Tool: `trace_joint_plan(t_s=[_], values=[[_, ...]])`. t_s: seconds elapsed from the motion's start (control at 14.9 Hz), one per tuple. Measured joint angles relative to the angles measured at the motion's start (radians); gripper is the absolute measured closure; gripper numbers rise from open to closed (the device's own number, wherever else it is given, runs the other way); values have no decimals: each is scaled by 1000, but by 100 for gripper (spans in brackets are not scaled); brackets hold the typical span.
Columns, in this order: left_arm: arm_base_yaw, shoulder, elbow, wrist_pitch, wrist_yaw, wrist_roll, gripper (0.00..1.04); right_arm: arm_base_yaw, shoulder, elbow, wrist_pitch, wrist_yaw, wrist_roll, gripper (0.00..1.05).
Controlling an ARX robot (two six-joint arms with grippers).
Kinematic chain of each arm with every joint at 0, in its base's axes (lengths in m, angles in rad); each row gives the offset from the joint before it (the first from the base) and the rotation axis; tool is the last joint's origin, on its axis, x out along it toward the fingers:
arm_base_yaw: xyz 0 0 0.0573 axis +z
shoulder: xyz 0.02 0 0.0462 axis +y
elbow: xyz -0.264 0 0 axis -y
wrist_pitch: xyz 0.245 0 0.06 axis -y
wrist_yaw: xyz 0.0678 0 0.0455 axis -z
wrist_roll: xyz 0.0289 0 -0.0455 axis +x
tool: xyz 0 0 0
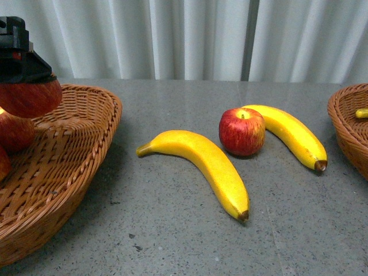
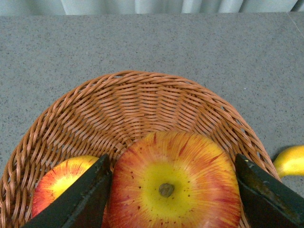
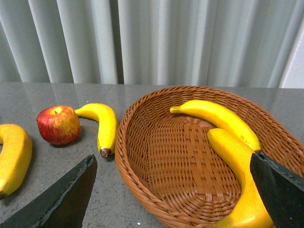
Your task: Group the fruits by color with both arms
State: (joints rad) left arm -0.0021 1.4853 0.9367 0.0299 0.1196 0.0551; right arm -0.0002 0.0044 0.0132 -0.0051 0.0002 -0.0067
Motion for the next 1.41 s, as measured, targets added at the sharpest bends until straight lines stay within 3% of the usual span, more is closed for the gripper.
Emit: trace_joint_plan(t_s=[0.13,0.34,0.54,1.14,1.41], values=[[-4,0,0,-1,-3,3,7,0,0,0,0,0,0,7],[-32,-2,32,-15,0,16,7,0,0,0,0,0,0,7],[-114,-3,109,3,16,63,7,0,0,0,0,0,0,7],[-470,332,305,35,59,138,7,0,0,0,0,0,0,7],[-508,405,318,37,64,164,7,0,0,0,0,0,0,7]])
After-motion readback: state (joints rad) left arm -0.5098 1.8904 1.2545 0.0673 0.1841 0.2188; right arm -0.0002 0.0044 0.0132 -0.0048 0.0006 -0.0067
